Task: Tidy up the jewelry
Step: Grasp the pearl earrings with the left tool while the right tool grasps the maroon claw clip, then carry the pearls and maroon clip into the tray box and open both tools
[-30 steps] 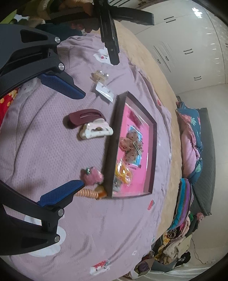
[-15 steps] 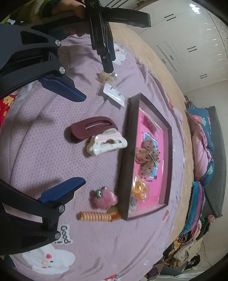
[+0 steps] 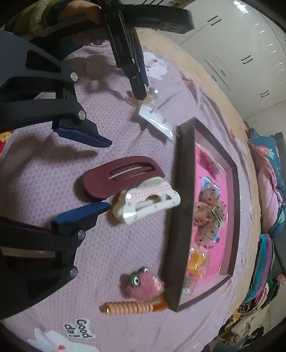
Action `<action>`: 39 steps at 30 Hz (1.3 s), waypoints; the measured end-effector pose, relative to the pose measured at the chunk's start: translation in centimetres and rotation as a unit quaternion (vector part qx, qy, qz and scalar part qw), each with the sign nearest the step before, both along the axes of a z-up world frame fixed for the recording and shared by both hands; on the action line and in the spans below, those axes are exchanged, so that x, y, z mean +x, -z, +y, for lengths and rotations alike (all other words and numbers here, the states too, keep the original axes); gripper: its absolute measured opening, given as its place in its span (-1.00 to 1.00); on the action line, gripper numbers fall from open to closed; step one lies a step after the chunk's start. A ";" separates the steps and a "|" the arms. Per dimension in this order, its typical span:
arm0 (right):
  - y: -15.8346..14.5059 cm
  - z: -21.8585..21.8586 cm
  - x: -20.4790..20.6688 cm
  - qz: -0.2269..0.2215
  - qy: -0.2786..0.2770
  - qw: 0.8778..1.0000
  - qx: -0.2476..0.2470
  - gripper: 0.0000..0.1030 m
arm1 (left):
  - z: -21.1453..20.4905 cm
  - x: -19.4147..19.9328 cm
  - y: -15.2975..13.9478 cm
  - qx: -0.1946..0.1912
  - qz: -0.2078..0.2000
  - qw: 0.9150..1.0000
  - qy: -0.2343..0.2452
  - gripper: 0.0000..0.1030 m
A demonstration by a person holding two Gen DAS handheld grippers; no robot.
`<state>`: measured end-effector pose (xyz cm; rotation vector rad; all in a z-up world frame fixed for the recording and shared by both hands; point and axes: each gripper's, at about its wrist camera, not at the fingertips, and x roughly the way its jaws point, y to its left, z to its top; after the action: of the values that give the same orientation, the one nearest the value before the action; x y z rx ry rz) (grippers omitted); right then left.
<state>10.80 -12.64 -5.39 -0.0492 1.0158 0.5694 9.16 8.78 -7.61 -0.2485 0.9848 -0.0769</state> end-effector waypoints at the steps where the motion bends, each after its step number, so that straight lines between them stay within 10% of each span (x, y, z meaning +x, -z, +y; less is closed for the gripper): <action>1: 0.1 0.3 0.0 -0.002 -0.002 1.000 -0.003 -0.15 | 0.0 0.1 0.0 -0.003 0.000 1.000 0.001 -0.20; 24: -0.2 3.9 -0.4 -0.057 -0.056 0.997 -0.006 -0.44 | 0.6 0.8 0.4 -0.050 0.007 0.999 0.007 -0.50; 39: -5.1 0.6 -1.9 -0.096 -0.056 0.993 0.043 -0.44 | -0.8 -0.2 -4.8 -0.025 -0.037 0.999 0.007 -0.50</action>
<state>8.90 -12.05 -0.29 -0.0837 0.8049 0.6966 8.94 7.95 -2.79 -0.2833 0.9119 -0.1234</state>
